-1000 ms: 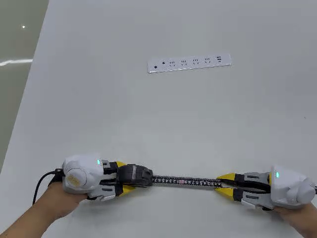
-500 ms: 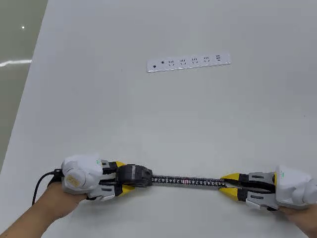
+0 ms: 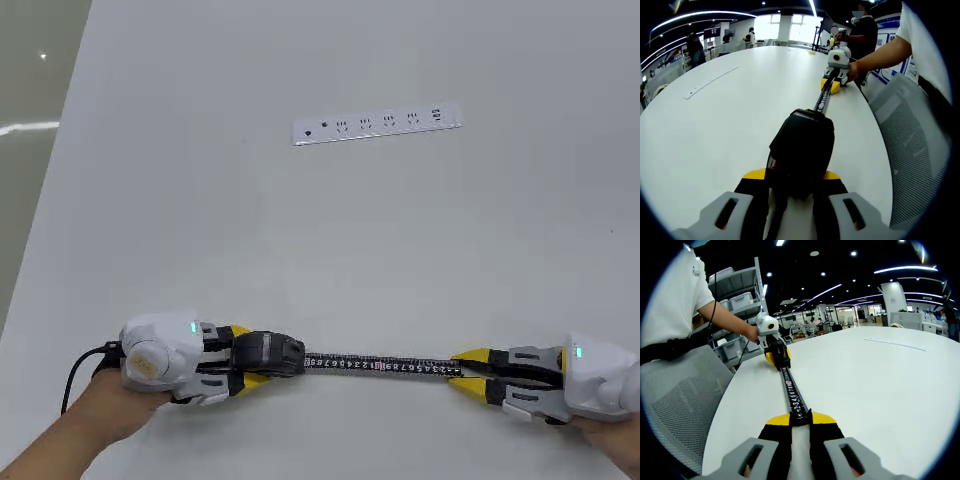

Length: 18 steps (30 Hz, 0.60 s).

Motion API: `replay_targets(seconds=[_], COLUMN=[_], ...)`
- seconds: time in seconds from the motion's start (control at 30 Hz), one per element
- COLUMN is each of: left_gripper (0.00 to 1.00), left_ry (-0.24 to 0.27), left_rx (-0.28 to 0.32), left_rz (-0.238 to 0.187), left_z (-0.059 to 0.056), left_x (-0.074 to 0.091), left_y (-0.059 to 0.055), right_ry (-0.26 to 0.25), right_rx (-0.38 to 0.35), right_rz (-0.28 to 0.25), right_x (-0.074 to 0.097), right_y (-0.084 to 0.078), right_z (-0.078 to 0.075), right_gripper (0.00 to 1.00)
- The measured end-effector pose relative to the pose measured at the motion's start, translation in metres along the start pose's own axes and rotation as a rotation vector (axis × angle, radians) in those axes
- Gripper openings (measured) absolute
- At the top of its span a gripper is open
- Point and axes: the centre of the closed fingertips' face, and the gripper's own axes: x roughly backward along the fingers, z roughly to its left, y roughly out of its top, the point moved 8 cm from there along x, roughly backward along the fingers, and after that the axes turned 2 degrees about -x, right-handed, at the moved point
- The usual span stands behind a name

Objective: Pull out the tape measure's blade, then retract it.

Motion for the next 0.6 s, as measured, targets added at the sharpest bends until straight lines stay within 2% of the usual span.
replay_targets(seconds=[0.6], left_gripper=[0.30], left_ry=[0.005], left_rx=[0.002], left_rz=[0.003], left_z=[-0.0010], left_x=[-0.0005], left_y=[0.0008], right_ry=[-0.012], right_rx=[-0.004], right_rz=[-0.001], right_x=[0.0099], right_y=[-0.0036], right_z=[-0.0012], right_gripper=[0.10])
